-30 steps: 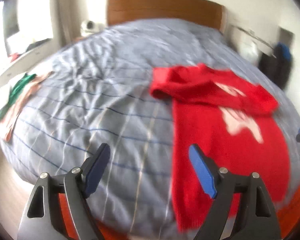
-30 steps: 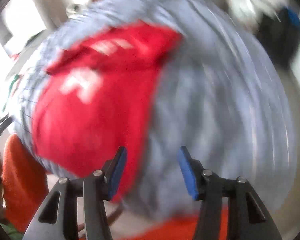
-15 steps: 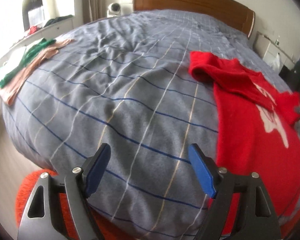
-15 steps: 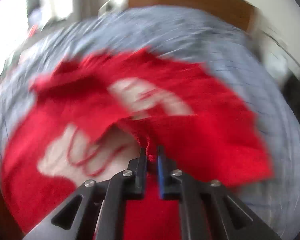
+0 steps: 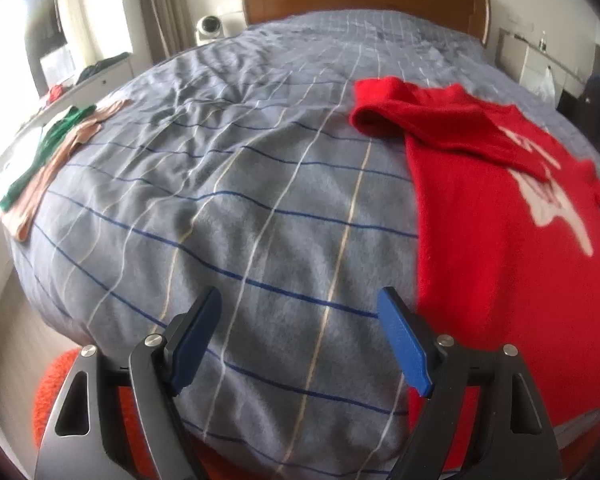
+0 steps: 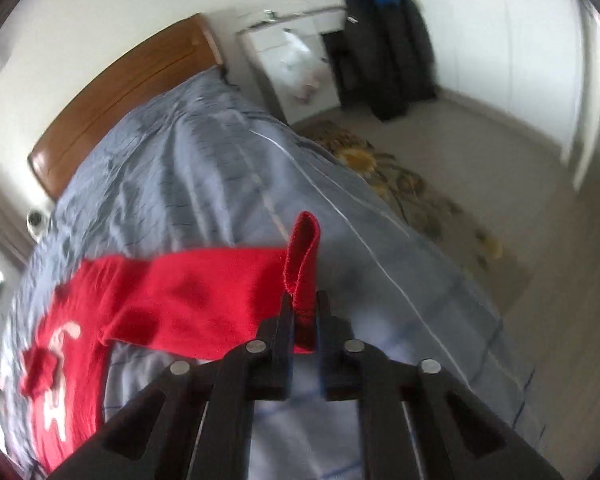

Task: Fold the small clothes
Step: 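Grasp the sweater sleeve cuff with the right tool and lay it across the back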

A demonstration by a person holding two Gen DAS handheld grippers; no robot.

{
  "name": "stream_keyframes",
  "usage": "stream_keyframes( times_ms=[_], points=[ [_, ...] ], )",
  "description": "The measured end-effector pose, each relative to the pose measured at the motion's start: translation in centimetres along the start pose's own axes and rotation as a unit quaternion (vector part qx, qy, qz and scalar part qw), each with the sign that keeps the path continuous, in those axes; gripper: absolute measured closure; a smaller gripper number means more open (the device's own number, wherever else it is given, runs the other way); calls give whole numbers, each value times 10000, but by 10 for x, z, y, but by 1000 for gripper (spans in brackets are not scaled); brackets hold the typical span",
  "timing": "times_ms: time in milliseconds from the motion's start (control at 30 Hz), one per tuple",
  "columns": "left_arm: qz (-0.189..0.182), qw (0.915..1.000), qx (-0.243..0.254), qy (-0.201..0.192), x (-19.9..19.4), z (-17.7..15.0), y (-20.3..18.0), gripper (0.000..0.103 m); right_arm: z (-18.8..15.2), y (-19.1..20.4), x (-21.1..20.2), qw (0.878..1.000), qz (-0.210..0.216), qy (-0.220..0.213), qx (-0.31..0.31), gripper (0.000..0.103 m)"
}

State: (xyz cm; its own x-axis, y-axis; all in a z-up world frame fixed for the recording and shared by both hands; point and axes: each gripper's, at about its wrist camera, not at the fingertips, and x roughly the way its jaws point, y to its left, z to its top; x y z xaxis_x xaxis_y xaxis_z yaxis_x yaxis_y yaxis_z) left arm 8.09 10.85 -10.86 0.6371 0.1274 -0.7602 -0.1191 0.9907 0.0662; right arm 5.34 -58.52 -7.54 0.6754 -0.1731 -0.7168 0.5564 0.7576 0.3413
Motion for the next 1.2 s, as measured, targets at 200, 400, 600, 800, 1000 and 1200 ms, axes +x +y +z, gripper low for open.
stream_keyframes(
  times_ms=[200, 400, 600, 800, 1000, 1200],
  points=[
    [56, 9998, -134, 110, 4, 0, 9, 21, -26, -56, 5, 9924, 52, -29, 1226, 97],
    [26, 9998, -169, 137, 6, 0, 10, 21, -25, -67, -5, 9903, 557, 123, 1269, 91],
    [33, 9998, -123, 143, 6, 0, 7, 21, -22, -79, -4, 9788, 1261, 158, 1609, 68],
    [66, 9998, -89, 143, 5, -1, 6, 21, -14, -85, -25, 9811, 518, -205, 1853, 100],
    [63, 9997, -65, 204, 8, -3, 4, 21, -28, -100, -13, 9826, 1, 53, 1855, 101],
    [52, 9997, -66, 211, 4, -4, 4, 21, -28, -101, -17, 9854, 271, 12, 1683, 90]
  ],
)
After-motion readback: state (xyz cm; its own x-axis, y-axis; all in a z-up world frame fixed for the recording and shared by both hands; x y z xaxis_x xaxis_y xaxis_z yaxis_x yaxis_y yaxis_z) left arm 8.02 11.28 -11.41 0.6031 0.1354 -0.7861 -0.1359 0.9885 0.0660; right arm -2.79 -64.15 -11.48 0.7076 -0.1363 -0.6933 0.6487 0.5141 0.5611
